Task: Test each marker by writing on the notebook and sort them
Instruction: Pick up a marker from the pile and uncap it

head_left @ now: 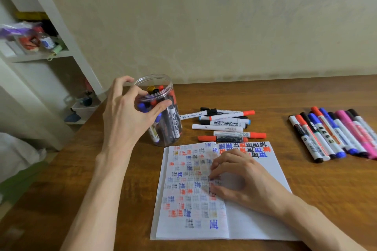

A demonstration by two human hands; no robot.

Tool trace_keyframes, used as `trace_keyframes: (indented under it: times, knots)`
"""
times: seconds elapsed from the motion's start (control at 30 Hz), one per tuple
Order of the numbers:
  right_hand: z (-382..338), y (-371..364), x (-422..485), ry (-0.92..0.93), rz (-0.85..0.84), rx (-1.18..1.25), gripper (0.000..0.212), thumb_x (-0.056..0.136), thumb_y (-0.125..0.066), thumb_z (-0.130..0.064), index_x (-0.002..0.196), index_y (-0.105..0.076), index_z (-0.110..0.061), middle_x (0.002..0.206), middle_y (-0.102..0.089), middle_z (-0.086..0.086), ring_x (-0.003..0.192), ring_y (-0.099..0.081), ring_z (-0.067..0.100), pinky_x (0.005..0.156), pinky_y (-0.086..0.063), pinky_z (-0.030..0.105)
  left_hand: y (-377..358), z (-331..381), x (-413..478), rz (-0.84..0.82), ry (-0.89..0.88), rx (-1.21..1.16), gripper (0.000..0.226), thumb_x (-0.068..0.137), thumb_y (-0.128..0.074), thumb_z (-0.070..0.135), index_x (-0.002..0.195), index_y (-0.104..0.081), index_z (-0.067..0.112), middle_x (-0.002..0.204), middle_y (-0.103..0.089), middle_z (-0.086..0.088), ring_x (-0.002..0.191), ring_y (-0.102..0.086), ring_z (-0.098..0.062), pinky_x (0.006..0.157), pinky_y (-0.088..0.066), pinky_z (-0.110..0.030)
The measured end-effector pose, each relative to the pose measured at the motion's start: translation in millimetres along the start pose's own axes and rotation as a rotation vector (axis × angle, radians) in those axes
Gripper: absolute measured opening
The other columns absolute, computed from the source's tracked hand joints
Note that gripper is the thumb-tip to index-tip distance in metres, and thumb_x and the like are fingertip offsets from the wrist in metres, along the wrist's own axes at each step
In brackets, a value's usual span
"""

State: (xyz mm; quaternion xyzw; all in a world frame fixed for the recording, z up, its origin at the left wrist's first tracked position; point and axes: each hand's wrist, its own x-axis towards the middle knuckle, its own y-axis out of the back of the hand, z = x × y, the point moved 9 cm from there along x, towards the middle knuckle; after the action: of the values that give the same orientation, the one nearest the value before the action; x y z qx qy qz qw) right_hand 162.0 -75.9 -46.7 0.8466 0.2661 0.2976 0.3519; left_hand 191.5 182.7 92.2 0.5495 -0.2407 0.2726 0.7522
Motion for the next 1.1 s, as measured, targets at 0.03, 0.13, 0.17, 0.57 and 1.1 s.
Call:
trace_keyframes:
  times: [0.03, 0.13, 0.17, 0.57, 1.1]
  knots:
    - [0.1, 0.1, -0.1, -0.002, 0.0, -0.001, 0.025, 0.092, -0.074, -0.055, 0.107, -0.079, -0.036, 0.118, -0.064, -0.029, 0.122, -0.054, 0.001, 0.102, -0.044, 0.027, 0.2, 0.0, 0.6, -0.008, 0.016, 0.013, 0.077, 0.071, -0.062, 0.082, 0.098, -0.071, 0.011, 0.136, -0.05, -0.008, 0.129, -0.05, -0.025, 0.088, -0.05, -0.038]
    - [0.1, 0.4, -0.3, -0.003, 0.002, -0.005, 0.025, 0.091, -0.075, -0.055, 0.107, -0.078, -0.036, 0.118, -0.063, -0.029, 0.122, -0.054, 0.002, 0.102, -0.043, 0.025, 0.4, -2.6, 4.4, -0.057, 0.076, 0.086, 0.087, 0.067, -0.053, 0.091, 0.096, -0.074, 0.012, 0.135, -0.052, -0.007, 0.127, -0.051, -0.025, 0.085, -0.051, -0.04]
    - [0.3, 0.0, -0.2, -0.002, 0.003, -0.004, 0.025, 0.091, -0.076, -0.054, 0.107, -0.078, -0.035, 0.118, -0.064, -0.029, 0.121, -0.054, 0.001, 0.102, -0.043, 0.025, 0.4, -2.5, 6.1, -0.083, 0.088, 0.118, 0.091, 0.065, -0.05, 0.094, 0.097, -0.076, 0.012, 0.135, -0.053, -0.007, 0.127, -0.05, -0.026, 0.084, -0.052, -0.041]
    - [-1.9, 8.8, -1.4, 0.017, 0.055, 0.03, 0.025, 0.091, -0.077, -0.05, 0.105, -0.081, -0.028, 0.115, -0.07, -0.019, 0.117, -0.058, -0.001, 0.103, -0.045, 0.028, 3.3, 89.4, -45.2, 0.273, -0.193, -0.296, 0.036, 0.094, -0.075, 0.037, 0.115, -0.069, 0.008, 0.123, -0.059, -0.011, 0.116, -0.057, -0.022, 0.095, -0.052, -0.034]
    - [52.2, 87.6, -27.2, -0.335, 0.595, -0.066, 0.042, 0.083, -0.075, 0.011, 0.113, -0.076, -0.018, 0.117, -0.066, -0.005, 0.098, -0.068, 0.009, 0.082, -0.059, 0.022, -150.6, 116.3, -72.1, -0.432, -0.13, 0.002, 0.033, 0.089, -0.073, 0.045, 0.117, -0.07, 0.028, 0.121, -0.065, 0.004, 0.113, -0.053, -0.018, 0.094, -0.044, -0.033]
